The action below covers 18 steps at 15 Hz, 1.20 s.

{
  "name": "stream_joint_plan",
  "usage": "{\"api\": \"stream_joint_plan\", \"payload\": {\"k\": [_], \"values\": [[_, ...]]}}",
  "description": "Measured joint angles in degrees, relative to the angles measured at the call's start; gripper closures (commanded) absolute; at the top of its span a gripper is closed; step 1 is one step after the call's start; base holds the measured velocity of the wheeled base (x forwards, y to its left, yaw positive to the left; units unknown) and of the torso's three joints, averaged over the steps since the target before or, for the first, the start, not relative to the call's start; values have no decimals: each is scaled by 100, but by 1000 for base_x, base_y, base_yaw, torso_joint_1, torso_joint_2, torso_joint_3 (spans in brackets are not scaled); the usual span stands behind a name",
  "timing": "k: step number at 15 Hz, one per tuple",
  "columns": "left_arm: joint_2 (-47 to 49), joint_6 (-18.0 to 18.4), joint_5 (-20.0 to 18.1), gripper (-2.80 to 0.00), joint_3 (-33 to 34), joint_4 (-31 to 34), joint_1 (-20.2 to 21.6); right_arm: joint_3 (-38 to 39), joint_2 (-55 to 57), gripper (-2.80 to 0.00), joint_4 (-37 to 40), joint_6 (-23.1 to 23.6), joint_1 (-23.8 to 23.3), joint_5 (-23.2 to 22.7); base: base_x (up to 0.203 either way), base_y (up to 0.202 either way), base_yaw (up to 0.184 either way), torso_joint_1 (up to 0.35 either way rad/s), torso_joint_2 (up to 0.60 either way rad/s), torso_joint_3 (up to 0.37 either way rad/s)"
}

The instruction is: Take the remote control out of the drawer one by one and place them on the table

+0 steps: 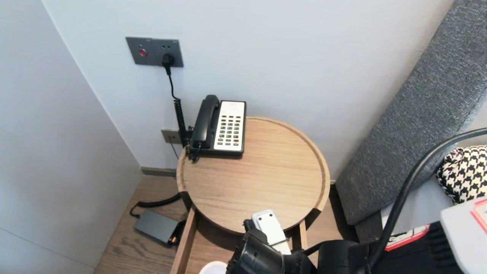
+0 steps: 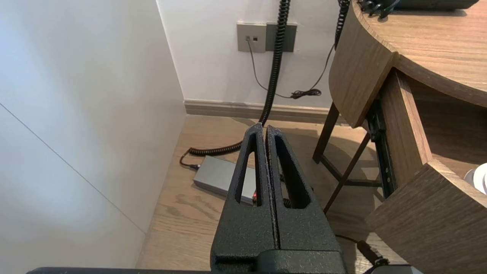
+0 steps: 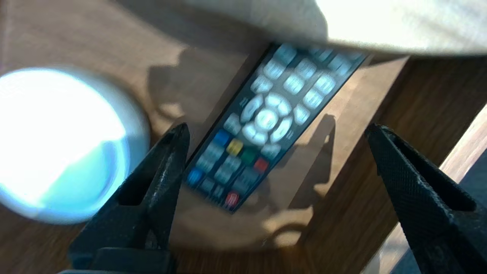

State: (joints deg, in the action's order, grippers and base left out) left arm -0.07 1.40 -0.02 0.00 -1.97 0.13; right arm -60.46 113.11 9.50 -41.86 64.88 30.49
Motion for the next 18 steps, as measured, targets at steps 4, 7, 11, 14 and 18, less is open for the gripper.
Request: {"api": "stream_joint_plan", "payload": {"k": [4, 7, 11, 14, 18], "values": [[0, 0, 0, 0, 0, -2, 5, -111, 224, -280, -7, -17, -52, 127, 0, 0, 0, 0, 0, 0], [0, 0, 2, 0, 0, 0, -2, -125, 289, -280, -35, -26, -83, 323, 0, 0, 0, 0, 0, 0], [0, 0, 2, 0, 0, -2, 0, -144, 346, -280, -57, -97, -113, 503, 0, 0, 0, 0, 0, 0], [0, -2, 0, 0, 0, -2, 0, -169, 343, -280, -60, -144, -124, 551, 0, 0, 0, 0, 0, 0], [0, 0, 1, 0, 0, 0, 0, -60, 288, -280, -57, -223, -92, 560, 0, 0, 0, 0, 0, 0]]}}
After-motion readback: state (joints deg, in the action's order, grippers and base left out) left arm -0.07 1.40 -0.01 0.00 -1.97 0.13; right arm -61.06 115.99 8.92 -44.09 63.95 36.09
